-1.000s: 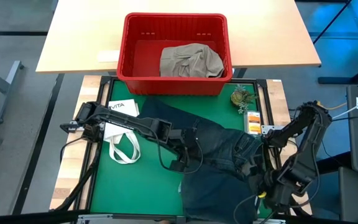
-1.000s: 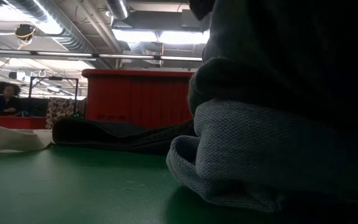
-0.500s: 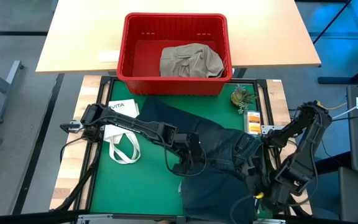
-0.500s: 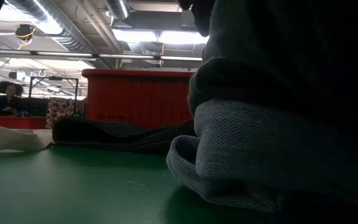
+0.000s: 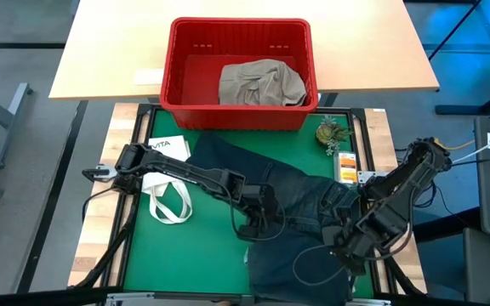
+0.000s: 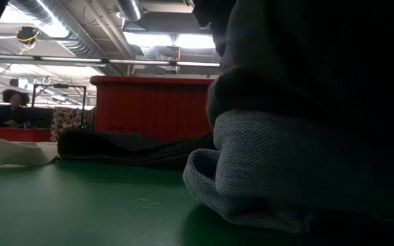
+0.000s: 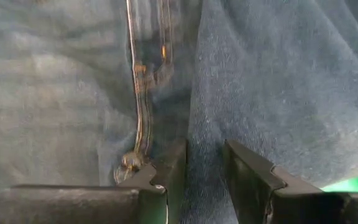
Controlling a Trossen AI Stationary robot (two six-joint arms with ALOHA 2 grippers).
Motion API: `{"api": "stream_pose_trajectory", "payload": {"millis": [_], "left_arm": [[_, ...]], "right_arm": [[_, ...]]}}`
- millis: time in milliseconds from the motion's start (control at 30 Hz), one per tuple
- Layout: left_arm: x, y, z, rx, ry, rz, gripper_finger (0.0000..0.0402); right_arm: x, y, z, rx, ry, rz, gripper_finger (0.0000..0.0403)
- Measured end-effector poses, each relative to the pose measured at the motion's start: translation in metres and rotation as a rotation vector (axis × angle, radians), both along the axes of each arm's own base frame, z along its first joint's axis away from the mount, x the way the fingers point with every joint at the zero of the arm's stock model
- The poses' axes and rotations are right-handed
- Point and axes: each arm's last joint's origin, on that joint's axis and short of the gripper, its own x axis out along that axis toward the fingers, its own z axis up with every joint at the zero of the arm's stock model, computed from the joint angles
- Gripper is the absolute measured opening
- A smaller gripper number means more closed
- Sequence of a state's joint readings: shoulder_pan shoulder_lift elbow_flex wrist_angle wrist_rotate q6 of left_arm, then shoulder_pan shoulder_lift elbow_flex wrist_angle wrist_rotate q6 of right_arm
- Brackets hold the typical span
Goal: Fold Laundry from Bin
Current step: Fold the dark blue jeans
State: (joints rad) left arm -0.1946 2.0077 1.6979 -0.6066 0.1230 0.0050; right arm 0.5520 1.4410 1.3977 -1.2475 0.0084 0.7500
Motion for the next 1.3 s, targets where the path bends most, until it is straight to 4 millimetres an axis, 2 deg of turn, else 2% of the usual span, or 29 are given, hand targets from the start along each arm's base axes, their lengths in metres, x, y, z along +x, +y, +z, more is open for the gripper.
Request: {"api": "stream_pose_trajectory", "payload": {"millis": [167,300,400,500,600,700,867,1033,1300], "left_arm": [[0.001,0.0,-0.006,0.003,0.024,-0.003,0.0106],[0.002,0.003,-0.006,-0.002,0.024,-0.003,0.0098],[0.002,0.004,-0.006,-0.008,0.026,-0.002,0.0079],[0.002,0.006,-0.006,-0.006,0.025,0.001,0.0047],[0.003,0.009,-0.006,-0.006,0.026,0.01,0.0012],[0.002,0.011,-0.005,0.008,0.029,0.028,0.0006],[-0.008,0.013,0.003,0.05,0.063,0.055,0.0003],[-0.011,0.014,0.006,0.044,0.08,0.091,0.0002],[-0.009,0.017,0.0,0.107,0.092,0.153,0.0005]], "right_arm": [[-0.001,-0.004,-0.022,0.046,0.111,0.006,0.0179],[0.002,-0.002,-0.032,0.082,0.097,0.054,0.0178],[0.003,-0.001,-0.032,0.09,0.078,0.065,0.0162],[0.003,-0.001,-0.033,0.074,0.075,0.061,0.0122],[0.002,-0.002,-0.033,0.057,0.081,0.058,0.0062],[0.0,-0.004,-0.033,0.036,0.097,0.054,0.0011],[-0.006,-0.01,-0.02,-0.06,0.128,0.034,0.0026],[-0.01,-0.016,-0.011,-0.175,0.127,0.021,0.0006],[-0.014,-0.025,-0.041,-0.281,0.202,0.017,0.003]]}}
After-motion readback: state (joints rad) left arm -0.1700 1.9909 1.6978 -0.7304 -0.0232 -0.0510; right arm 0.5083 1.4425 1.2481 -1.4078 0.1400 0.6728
